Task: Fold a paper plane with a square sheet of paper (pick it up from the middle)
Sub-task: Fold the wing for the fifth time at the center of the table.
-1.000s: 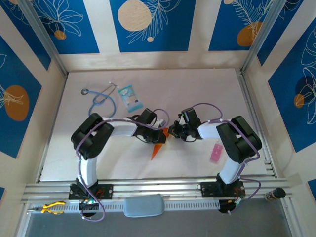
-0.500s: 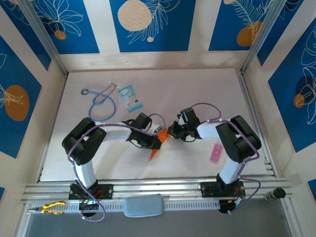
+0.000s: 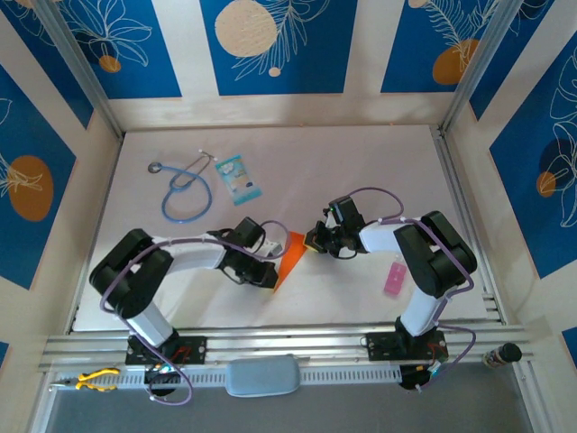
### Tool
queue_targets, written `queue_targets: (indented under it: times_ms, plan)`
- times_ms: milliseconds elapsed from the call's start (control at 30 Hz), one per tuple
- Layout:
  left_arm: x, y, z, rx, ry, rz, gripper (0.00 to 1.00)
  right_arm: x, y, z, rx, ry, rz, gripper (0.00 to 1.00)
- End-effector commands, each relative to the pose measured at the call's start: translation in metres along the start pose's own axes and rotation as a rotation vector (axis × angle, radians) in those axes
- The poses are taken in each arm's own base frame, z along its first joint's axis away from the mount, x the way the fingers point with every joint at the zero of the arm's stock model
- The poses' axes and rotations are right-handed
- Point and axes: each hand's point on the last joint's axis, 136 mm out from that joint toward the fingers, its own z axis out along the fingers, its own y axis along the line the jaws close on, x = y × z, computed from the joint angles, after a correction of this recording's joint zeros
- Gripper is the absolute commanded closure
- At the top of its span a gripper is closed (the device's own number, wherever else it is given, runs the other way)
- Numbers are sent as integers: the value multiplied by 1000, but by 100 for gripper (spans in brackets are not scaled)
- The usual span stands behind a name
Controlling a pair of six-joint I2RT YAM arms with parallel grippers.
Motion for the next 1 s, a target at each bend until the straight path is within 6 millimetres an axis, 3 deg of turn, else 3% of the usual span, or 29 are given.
queue_targets:
  times_ms: [0,200,400,567,733,967]
  plan:
    - [0,6,-19,-73,-55,3,93,10,-37,5,139,29,38,98]
    - [-30,1,-45,-78,-184,4,93,8,-28,5,114,32,15,97]
    - [-54,4,-44,-18,-213,-80,89,4,-17,5,92,39,-14,97]
    - [-81,-14,-48,69,-249,-77,88,5,-18,7,95,45,-14,97]
    - [-97,-15,-41,70,-224,-92,87,5,-18,7,84,41,-12,97]
    - [-106,-39,-25,182,-169,-52,88,6,-17,7,82,42,-13,97]
